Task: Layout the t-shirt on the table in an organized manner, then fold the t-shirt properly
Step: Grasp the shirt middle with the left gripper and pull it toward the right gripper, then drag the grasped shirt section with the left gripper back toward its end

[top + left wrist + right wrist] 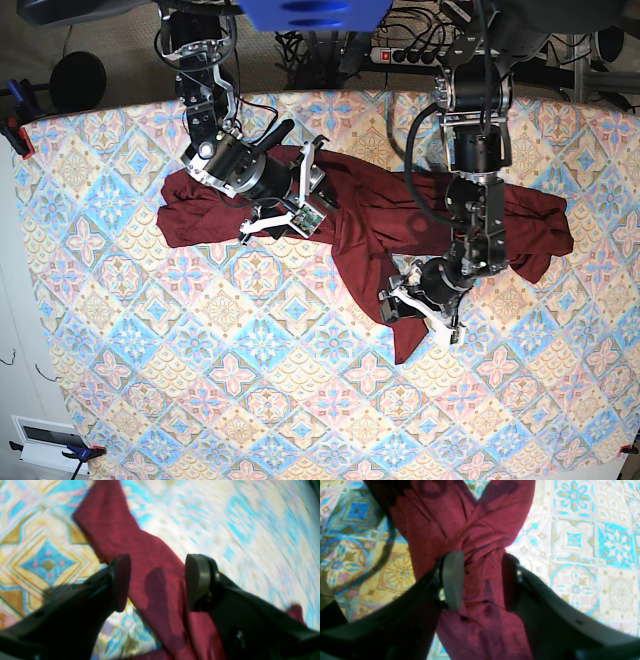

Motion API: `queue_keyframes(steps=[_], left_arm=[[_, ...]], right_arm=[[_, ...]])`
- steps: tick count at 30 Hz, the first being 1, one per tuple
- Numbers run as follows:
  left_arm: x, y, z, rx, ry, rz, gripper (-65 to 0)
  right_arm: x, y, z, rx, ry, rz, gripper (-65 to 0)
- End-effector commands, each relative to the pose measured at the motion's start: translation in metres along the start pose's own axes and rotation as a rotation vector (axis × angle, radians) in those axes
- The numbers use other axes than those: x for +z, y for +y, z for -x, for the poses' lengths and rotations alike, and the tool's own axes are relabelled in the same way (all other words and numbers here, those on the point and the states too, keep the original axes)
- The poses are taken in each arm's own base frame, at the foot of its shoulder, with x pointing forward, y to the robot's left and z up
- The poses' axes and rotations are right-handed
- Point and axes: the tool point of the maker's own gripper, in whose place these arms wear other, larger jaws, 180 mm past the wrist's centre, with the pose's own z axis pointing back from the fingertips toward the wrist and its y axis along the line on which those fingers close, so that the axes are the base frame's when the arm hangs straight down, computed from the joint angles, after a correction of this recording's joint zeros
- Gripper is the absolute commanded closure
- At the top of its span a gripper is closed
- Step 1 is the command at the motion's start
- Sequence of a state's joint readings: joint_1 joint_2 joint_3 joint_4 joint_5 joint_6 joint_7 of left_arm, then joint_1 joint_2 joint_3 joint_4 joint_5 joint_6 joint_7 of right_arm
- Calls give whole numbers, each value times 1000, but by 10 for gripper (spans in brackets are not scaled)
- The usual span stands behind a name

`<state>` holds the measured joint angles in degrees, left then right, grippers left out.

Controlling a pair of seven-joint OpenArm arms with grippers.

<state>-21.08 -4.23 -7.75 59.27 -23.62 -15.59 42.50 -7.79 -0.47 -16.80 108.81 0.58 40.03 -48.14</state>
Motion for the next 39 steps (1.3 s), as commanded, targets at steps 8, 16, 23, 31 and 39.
queue_keyframes(steps=[8, 16, 23, 31, 39], left_arm=[[-12, -4, -17, 106, -113, -64, -344], [-25, 7, 0, 223, -93, -183, -344], [-35, 13, 20, 268, -70, -232, -343], [-41, -3, 25, 282, -62, -202, -148], [-39, -1, 22, 285, -69, -205, 0]], right_arm=[[6, -5, -18, 14, -62, 12, -239], [13, -16, -1, 59, -14, 26, -239], [14, -16, -1, 63, -15, 28, -239], [25, -31, -9, -56, -99, 30, -239], [40, -51, -8, -123, -152, 45, -239]])
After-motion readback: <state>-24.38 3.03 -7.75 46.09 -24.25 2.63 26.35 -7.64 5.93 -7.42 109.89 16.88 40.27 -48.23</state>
